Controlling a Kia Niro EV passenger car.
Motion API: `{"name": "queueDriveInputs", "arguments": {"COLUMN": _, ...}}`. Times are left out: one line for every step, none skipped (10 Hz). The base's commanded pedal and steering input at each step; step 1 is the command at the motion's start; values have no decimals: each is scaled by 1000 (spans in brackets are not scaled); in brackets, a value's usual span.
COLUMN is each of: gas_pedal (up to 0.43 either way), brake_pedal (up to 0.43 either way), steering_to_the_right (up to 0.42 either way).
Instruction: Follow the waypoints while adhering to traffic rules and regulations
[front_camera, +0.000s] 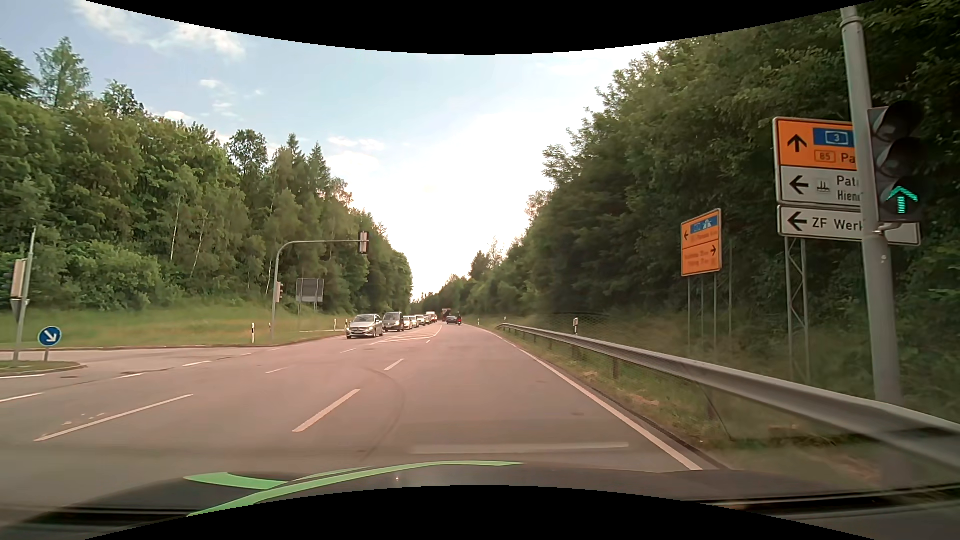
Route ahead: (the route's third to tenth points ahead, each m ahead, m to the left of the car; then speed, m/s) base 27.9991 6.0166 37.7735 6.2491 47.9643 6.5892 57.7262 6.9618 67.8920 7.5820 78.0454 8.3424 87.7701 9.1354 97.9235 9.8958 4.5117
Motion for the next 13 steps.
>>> {"name": "queueDriveInputs", "arguments": {"gas_pedal": 299, "brake_pedal": 0, "steering_to_the_right": -17}}
{"name": "queueDriveInputs", "arguments": {"gas_pedal": 299, "brake_pedal": 0, "steering_to_the_right": -16}}
{"name": "queueDriveInputs", "arguments": {"gas_pedal": 299, "brake_pedal": 0, "steering_to_the_right": -16}}
{"name": "queueDriveInputs", "arguments": {"gas_pedal": 299, "brake_pedal": 0, "steering_to_the_right": -16}}
{"name": "queueDriveInputs", "arguments": {"gas_pedal": 299, "brake_pedal": 0, "steering_to_the_right": -16}}
{"name": "queueDriveInputs", "arguments": {"gas_pedal": 299, "brake_pedal": 0, "steering_to_the_right": -14}}
{"name": "queueDriveInputs", "arguments": {"gas_pedal": 311, "brake_pedal": 0, "steering_to_the_right": -12}}
{"name": "queueDriveInputs", "arguments": {"gas_pedal": 311, "brake_pedal": 0, "steering_to_the_right": -10}}
{"name": "queueDriveInputs", "arguments": {"gas_pedal": 311, "brake_pedal": 0, "steering_to_the_right": -10}}
{"name": "queueDriveInputs", "arguments": {"gas_pedal": 311, "brake_pedal": 0, "steering_to_the_right": -10}}
{"name": "queueDriveInputs", "arguments": {"gas_pedal": 311, "brake_pedal": 0, "steering_to_the_right": -9}}
{"name": "queueDriveInputs", "arguments": {"gas_pedal": 311, "brake_pedal": 0, "steering_to_the_right": -8}}
{"name": "queueDriveInputs", "arguments": {"gas_pedal": 311, "brake_pedal": 0, "steering_to_the_right": -8}}
